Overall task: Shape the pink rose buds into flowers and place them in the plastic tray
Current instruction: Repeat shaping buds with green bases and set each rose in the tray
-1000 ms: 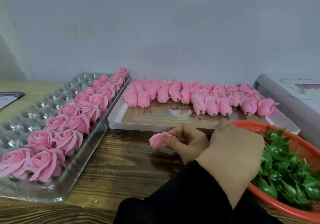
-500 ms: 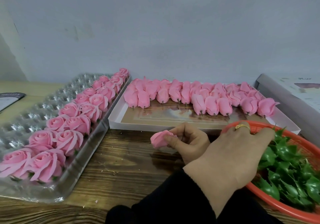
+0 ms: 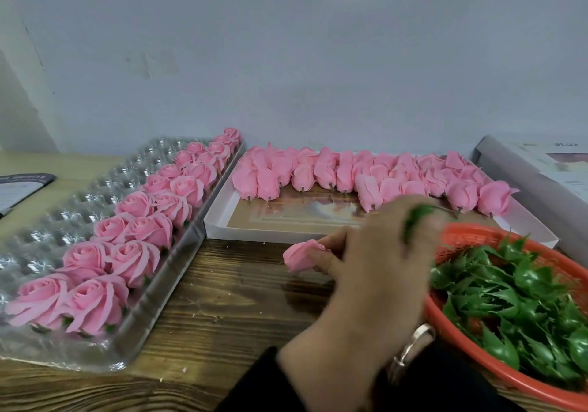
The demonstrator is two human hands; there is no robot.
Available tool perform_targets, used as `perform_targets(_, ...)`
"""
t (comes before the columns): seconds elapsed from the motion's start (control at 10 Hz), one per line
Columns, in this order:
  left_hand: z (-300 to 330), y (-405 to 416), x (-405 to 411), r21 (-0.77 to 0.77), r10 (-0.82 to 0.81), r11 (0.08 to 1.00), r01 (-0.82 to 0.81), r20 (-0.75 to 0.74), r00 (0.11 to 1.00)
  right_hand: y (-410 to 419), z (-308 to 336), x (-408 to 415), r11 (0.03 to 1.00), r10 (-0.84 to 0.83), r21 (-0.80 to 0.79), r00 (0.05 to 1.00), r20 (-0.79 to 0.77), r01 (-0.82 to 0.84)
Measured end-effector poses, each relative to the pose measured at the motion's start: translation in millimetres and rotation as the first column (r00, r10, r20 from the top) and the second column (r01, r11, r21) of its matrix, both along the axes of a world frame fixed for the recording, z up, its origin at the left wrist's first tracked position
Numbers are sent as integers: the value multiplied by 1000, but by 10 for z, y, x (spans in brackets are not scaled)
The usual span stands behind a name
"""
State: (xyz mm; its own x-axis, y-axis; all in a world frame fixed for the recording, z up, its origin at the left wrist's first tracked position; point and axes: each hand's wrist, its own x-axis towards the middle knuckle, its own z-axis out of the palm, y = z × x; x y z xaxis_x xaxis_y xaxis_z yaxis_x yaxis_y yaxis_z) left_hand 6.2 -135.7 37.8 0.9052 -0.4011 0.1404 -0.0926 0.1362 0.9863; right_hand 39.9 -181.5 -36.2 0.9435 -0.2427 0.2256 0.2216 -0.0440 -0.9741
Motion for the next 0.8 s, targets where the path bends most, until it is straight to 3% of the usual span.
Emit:
perform_targets(0.1, -160, 422, 186, -300, 190, 924, -239, -182, 965, 30, -17, 14, 1000, -4, 27, 1000, 30, 3)
perform_targets(0.2, -266, 806, 342, -372, 243, 852, -368, -340, 908, 20, 7, -19, 997, 16, 70, 997, 74, -21)
perform_targets(0.3, -415, 984, 462, -382, 245, 811, -443, -467, 850, 32, 53, -60, 996, -66, 59, 991, 113, 60)
perform_targets(0.5, -572, 947, 602, -424, 105, 815, -394, -562, 821, 99, 161, -147, 976, -216, 21, 949, 230, 217)
perform_targets(0.7, -592, 909, 619, -433, 47, 838, -332, -548, 835, 248, 164, -197, 979, -160, -76, 945, 284, 189)
perform_targets(0.8, -585, 891, 596, -436, 26, 846, -306, -539, 842, 244, 174, -197, 982, -125, -109, 964, 233, 154)
